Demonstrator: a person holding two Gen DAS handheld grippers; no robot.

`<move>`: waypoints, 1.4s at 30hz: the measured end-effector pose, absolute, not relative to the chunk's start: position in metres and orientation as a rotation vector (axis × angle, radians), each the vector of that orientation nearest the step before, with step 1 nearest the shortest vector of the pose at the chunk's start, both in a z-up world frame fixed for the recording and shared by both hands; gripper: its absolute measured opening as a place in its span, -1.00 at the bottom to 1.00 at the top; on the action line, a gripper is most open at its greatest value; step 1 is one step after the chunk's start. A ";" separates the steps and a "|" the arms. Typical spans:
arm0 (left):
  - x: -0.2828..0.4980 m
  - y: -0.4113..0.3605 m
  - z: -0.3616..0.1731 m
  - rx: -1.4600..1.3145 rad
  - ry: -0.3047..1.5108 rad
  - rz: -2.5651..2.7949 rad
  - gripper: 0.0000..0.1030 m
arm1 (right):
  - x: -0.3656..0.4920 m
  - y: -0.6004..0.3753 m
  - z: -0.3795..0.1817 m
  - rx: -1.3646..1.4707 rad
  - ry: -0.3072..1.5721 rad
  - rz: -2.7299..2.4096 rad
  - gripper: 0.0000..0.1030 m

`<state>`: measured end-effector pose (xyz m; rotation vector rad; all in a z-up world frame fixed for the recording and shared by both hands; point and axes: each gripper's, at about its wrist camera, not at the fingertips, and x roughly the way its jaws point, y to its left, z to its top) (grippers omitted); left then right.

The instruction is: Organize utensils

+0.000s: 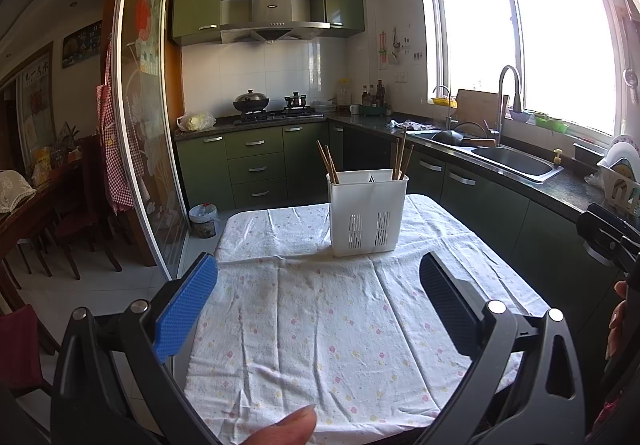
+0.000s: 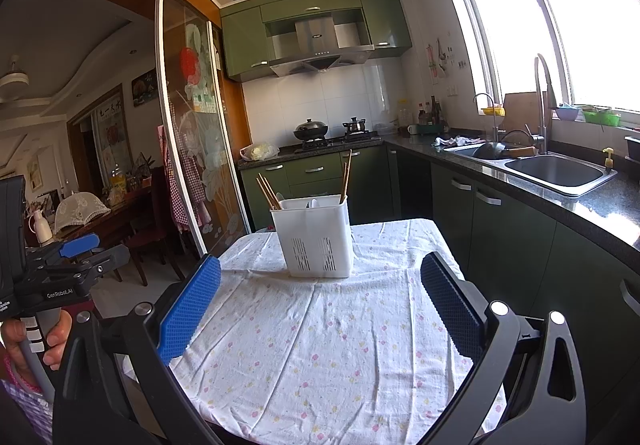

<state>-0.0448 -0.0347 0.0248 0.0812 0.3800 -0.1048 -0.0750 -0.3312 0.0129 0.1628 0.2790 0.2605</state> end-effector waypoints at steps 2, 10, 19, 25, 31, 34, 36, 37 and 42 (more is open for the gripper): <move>-0.045 -0.035 0.025 0.082 0.381 -0.104 0.87 | -0.075 -0.331 0.012 0.163 0.281 0.260 0.91; -0.045 -0.034 0.025 0.081 0.381 -0.105 0.87 | -0.075 -0.329 0.011 0.164 0.281 0.259 0.91; -0.045 -0.035 0.025 0.077 0.382 -0.103 0.87 | -0.075 -0.328 0.008 0.166 0.286 0.259 0.91; -0.044 -0.042 0.023 0.077 0.387 -0.102 0.87 | -0.075 -0.326 0.006 0.165 0.289 0.259 0.91; -0.045 -0.043 0.023 0.076 0.386 -0.098 0.87 | -0.075 -0.326 0.004 0.165 0.290 0.259 0.91; -0.045 -0.044 0.023 0.072 0.386 -0.099 0.87 | -0.075 -0.326 0.004 0.164 0.291 0.259 0.91; -0.046 -0.046 0.022 0.070 0.372 -0.096 0.87 | -0.074 -0.326 0.003 0.164 0.293 0.261 0.91; -0.046 -0.046 0.022 0.072 0.362 -0.087 0.87 | -0.075 -0.325 0.002 0.163 0.293 0.262 0.91; -0.043 -0.048 0.021 0.084 0.377 -0.062 0.87 | -0.076 -0.323 0.000 0.163 0.295 0.262 0.91</move>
